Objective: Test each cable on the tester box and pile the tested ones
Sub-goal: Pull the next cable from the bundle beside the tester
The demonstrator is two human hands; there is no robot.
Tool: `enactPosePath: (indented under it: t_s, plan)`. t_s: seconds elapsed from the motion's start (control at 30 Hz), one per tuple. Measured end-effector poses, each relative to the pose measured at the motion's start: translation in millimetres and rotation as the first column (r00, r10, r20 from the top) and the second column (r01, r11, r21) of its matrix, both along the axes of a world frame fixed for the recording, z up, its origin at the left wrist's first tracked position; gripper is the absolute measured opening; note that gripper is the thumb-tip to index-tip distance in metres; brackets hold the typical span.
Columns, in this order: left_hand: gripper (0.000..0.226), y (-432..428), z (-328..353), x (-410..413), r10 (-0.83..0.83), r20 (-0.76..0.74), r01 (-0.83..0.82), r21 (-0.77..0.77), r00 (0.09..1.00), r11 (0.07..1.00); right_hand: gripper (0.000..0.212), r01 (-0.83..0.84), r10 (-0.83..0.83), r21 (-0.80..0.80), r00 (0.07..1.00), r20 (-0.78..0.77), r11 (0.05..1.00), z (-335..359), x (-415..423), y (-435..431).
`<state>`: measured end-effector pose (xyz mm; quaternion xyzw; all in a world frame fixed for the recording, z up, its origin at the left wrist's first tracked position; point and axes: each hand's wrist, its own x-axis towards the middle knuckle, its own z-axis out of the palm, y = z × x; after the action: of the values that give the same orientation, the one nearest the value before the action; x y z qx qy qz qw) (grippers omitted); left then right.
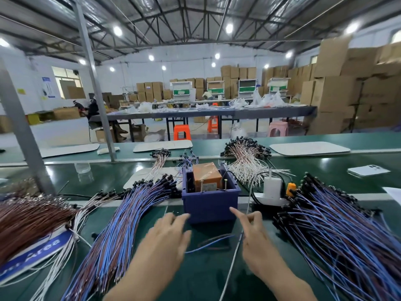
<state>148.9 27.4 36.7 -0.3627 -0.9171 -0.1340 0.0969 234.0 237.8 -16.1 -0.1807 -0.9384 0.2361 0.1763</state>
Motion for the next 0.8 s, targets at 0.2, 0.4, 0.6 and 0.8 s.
enactPosePath:
  t_s: [0.2, 0.4, 0.6, 0.8]
  plan:
    - [0.035, 55.7, 28.9, 38.0, -0.250, -0.131, 0.247, -0.043, 0.959, 0.968, 0.091, -0.066, 0.105, 0.300, 0.987, -0.118, 0.952, 60.5, 12.5, -13.9]
    - [0.026, 70.8, 64.3, 42.9, -0.366, -0.085, 0.358, 0.499, 0.927, 0.790, 0.083, -0.065, 0.085, 0.056, 0.843, -0.531, 0.996, 107.0, 40.6, -1.6]
    - [0.027, 102.5, 116.7, 52.4, -0.613, 0.241, -0.006, 0.933, 0.752, 0.360, 0.036, -0.240, 0.154, -0.098, 0.834, -0.530, 0.966, 112.7, 59.2, -0.8]
    - [0.033, 148.0, 125.4, 48.9, -0.695, 0.353, -0.217, 0.936, 0.627, 0.279, 0.029, 0.081, -0.105, -0.069, 0.851, -0.514, 0.994, 111.6, 98.9, 36.3]
